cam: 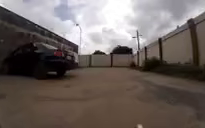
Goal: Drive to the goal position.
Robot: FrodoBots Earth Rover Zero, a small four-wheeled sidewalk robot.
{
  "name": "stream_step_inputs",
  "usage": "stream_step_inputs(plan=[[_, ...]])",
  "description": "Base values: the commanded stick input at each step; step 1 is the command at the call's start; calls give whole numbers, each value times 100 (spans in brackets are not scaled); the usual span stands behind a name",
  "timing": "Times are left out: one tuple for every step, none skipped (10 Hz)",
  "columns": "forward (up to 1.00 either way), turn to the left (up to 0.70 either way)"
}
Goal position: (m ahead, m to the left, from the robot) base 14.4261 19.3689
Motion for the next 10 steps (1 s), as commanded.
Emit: stream_step_inputs(plan=[[30,0],[30,0],[30,0],[30,0],[30,0],[30,0],[30,0],[30,0],[30,0],[30,0]])
